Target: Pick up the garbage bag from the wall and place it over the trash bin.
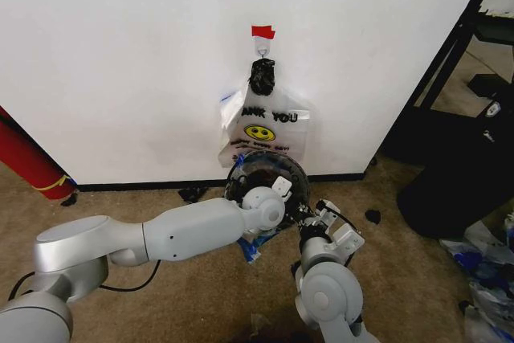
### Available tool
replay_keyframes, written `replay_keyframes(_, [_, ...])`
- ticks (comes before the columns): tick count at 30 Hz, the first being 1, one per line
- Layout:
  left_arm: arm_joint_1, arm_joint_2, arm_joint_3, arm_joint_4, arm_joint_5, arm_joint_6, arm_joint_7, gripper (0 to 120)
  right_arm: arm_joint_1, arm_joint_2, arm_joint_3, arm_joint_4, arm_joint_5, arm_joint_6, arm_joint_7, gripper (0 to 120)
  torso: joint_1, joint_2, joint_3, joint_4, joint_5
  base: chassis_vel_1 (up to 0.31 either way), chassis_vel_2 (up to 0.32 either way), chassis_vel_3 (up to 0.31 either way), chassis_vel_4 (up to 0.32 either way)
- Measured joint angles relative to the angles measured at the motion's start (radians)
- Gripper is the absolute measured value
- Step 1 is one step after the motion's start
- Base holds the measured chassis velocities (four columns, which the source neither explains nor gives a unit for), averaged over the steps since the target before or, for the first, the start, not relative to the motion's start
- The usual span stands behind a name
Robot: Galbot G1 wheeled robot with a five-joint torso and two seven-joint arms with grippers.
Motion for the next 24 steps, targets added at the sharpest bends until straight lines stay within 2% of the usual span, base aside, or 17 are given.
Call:
replay_keyframes(2, [-0.002,0.006,-0.010,-0.018,-0.009,0.000,-0.005,0,0.001,0.000,0.001,-0.003,-0.001,0.002,-0.002,0,0.000,0.000,0.000,0.0000,0.0000,0.000,0.000,0.000,0.000])
replay_keyframes(5, [-0.004,0.041,-0.050,-0.109,-0.028,0.000,-0.017,0,0.008,0.000,0.010,-0.020,-0.001,0.008,-0.005,0,0.000,0.000,0.000,0.0000,-0.0001,0.000,0.000,0.000,0.000])
replay_keyframes(6, [-0.004,0.041,-0.050,-0.109,-0.028,0.000,-0.017,0,0.008,0.000,0.010,-0.021,-0.001,0.008,-0.005,0,0.000,0.000,0.000,-0.0001,0.0000,0.000,0.000,0.000,0.000])
replay_keyframes(8, [0.001,0.100,-0.092,-0.228,-0.030,-0.001,-0.021,0,0.015,0.000,0.017,-0.032,-0.001,0.011,-0.005,0,0.000,0.000,0.000,-0.0002,0.0000,0.000,0.000,0.000,0.000])
replay_keyframes(10, [0.004,0.112,-0.100,-0.251,-0.029,-0.001,-0.021,0,0.016,0.000,0.018,-0.033,-0.001,0.011,-0.005,0,0.000,0.000,0.000,0.0001,0.0001,0.000,0.000,0.000,0.000])
replay_keyframes(14, [0.053,0.206,-0.205,-0.416,-0.020,-0.001,-0.045,0,0.023,0.000,0.028,-0.047,-0.001,0.012,-0.004,0,0.000,0.000,0.000,0.0001,-0.0002,0.000,0.000,0.000,0.000])
replay_keyframes(17, [0.073,0.231,-0.239,-0.451,-0.013,-0.003,-0.053,3,0.023,0.000,0.030,-0.051,-0.005,0.013,-0.004,0,0.000,0.000,0.000,0.0001,-0.0002,0.000,0.000,0.000,0.000])
replay_keyframes(19, [0.109,0.275,-0.292,-0.508,0.006,-0.012,-0.056,13,0.023,0.000,0.030,-0.054,-0.009,0.013,-0.004,0,0.000,0.000,0.000,0.0000,-0.0003,0.000,0.000,0.000,0.000])
replay_keyframes(21, [0.127,0.295,-0.315,-0.533,0.012,-0.017,-0.055,18,0.023,0.000,0.030,-0.054,-0.012,0.013,-0.004,0,0.000,0.000,0.000,0.0001,-0.0002,0.000,0.000,0.000,0.000])
replay_keyframes(23, [0.187,0.354,-0.378,-0.606,0.055,-0.033,-0.029,30,0.022,0.000,0.027,-0.055,-0.020,0.013,-0.004,0,0.000,0.000,0.000,0.0001,-0.0001,0.000,0.000,0.000,0.000])
replay_keyframes(24, [0.187,0.354,-0.378,-0.606,0.055,-0.033,-0.029,30,0.022,0.000,0.027,-0.055,-0.020,0.013,-0.004,0,0.000,0.000,0.000,0.0001,-0.0001,0.000,0.000,0.000,0.000])
